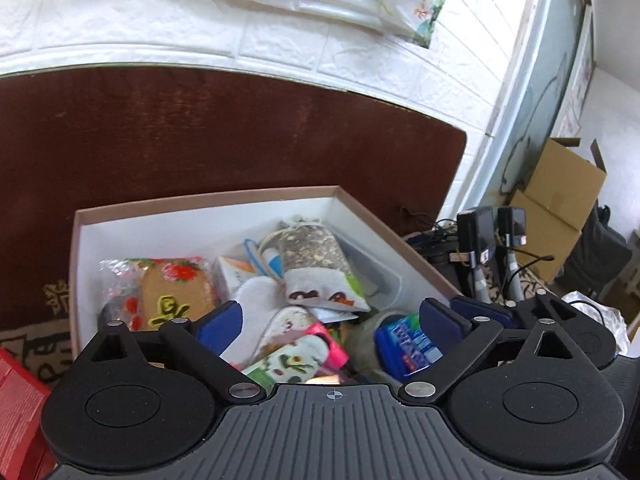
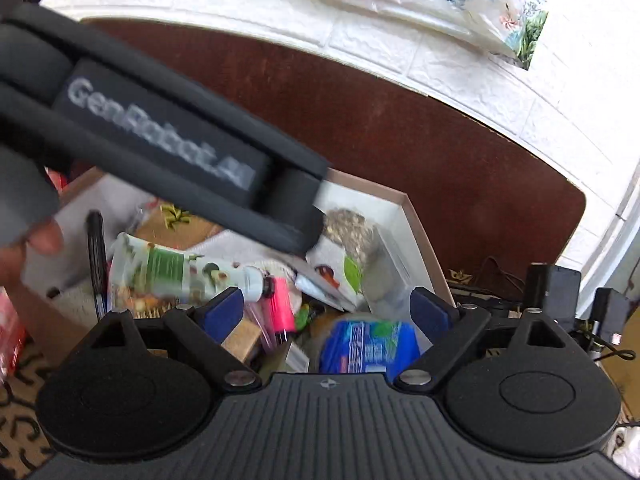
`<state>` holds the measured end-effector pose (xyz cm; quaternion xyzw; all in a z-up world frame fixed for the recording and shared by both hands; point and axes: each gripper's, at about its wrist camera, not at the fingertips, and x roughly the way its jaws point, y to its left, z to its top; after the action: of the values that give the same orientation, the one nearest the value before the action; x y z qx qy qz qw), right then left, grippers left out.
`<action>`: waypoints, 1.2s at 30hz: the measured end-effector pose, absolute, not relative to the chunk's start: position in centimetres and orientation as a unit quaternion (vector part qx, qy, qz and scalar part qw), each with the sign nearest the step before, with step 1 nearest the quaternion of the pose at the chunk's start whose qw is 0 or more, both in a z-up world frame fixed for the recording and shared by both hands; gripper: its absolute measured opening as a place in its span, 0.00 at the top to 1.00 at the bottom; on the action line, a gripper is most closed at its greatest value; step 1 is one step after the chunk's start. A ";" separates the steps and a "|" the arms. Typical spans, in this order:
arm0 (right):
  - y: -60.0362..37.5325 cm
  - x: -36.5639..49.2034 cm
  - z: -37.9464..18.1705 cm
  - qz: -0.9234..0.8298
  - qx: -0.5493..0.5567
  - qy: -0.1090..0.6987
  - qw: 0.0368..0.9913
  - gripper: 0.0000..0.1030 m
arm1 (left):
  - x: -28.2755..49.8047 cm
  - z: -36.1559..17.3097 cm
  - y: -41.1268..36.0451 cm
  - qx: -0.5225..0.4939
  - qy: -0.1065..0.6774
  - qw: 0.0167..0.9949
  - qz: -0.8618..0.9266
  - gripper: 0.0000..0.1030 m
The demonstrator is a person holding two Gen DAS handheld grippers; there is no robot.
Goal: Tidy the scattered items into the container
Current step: 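Open the left gripper over the box while the right releases the green box inside, then move both grippers back over the remaining items on the table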
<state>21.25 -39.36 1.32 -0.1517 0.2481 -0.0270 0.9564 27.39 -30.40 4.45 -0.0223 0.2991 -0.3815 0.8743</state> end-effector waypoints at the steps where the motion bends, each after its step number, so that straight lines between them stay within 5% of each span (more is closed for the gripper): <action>1: -39.3 21.1 1.3 -0.025 -0.148 0.248 0.957 0.10 | 27.3 4.4 -30.3 -0.024 0.304 0.872 -0.382 0.02; 24: -29.8 6.5 7.7 0.067 -0.112 0.169 0.977 0.00 | 12.7 7.9 -17.7 0.009 0.299 0.912 -0.281 0.00; 36: -19.5 0.2 4.4 0.185 -0.102 0.206 0.955 0.00 | 5.3 1.7 -4.2 -0.068 0.353 0.918 -0.170 0.00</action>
<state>0.22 -19.52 4.40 -0.1025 0.2061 0.1848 0.9554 5.33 -4.22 1.70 -0.0677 0.3529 -0.1696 0.9177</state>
